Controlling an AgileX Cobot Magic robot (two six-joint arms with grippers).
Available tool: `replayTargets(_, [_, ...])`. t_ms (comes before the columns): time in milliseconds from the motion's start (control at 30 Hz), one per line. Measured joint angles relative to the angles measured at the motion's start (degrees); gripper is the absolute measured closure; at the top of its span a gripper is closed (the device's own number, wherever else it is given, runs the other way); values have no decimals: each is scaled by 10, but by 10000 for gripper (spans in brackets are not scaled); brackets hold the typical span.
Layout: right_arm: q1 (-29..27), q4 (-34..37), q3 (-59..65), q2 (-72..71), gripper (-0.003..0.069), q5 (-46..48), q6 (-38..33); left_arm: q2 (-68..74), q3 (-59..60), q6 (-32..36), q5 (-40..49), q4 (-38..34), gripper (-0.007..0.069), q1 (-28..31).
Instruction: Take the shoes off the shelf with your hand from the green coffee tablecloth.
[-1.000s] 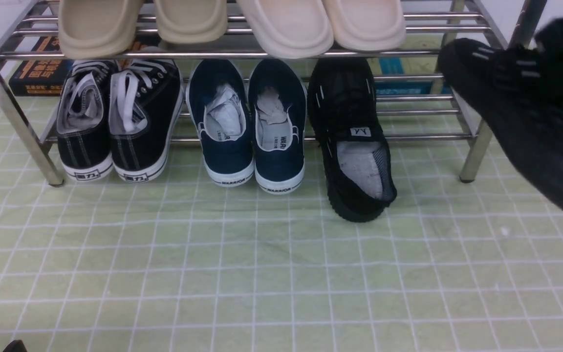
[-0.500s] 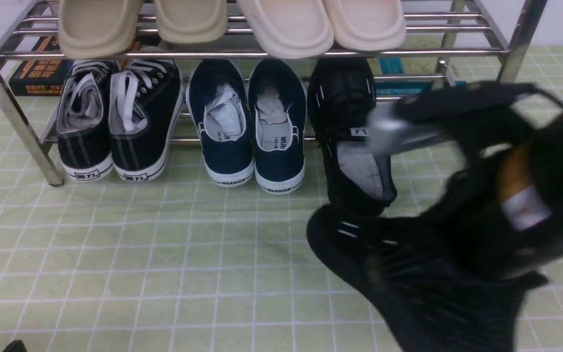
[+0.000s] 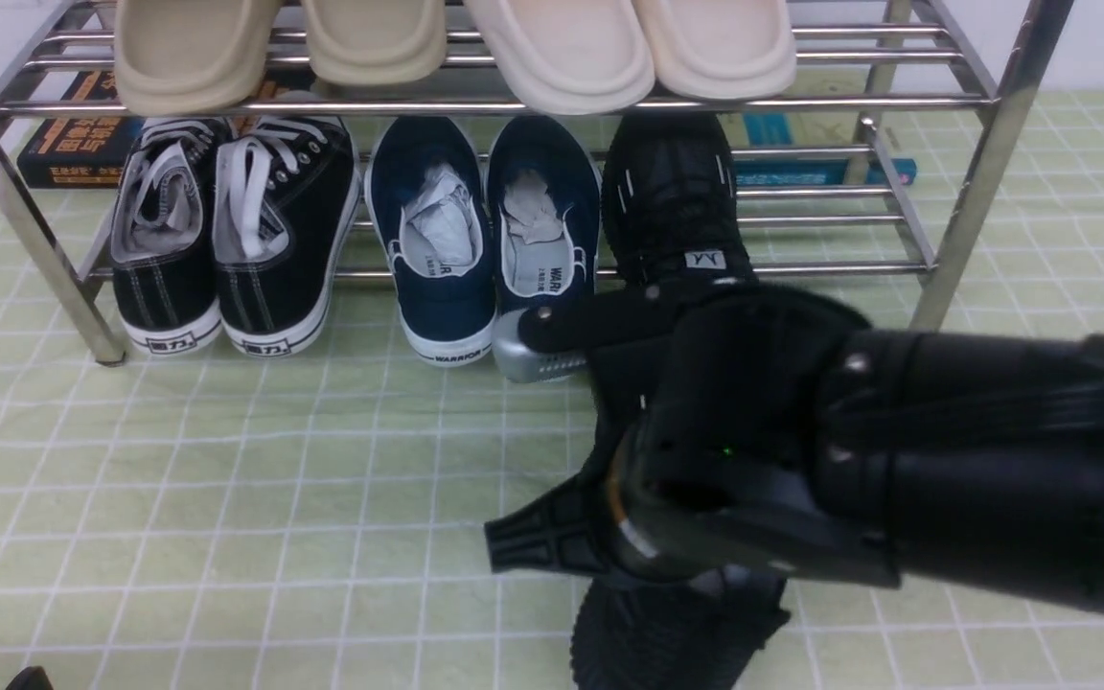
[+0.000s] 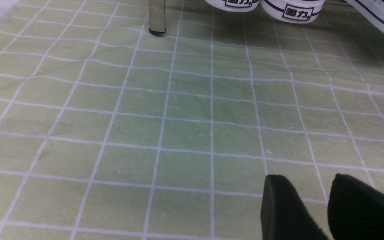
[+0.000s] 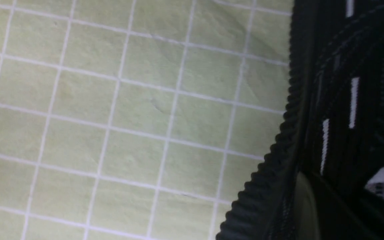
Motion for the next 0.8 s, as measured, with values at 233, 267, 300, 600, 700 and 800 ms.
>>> replayTargets(233, [3, 15, 0, 2, 645, -5, 10, 0, 0, 0, 0, 0, 383, 0])
replayTargets(267, [3, 23, 0, 2, 645, -5, 10, 0, 0, 0, 0, 0, 383, 0])
replayTargets(300, [3, 27, 0, 2, 645, -5, 8, 0, 0, 0, 0, 0, 383, 0])
replayTargets(600, [4, 93, 0, 2, 642, -2, -40, 0, 0, 0, 0, 0, 383, 0])
replayTargets(700, [4, 79, 0, 2, 641, -3, -37, 0, 0, 0, 0, 0, 383, 0])
replayTargets(800, [4, 41, 0, 2, 639, -6, -9, 0, 0, 0, 0, 0, 383, 0])
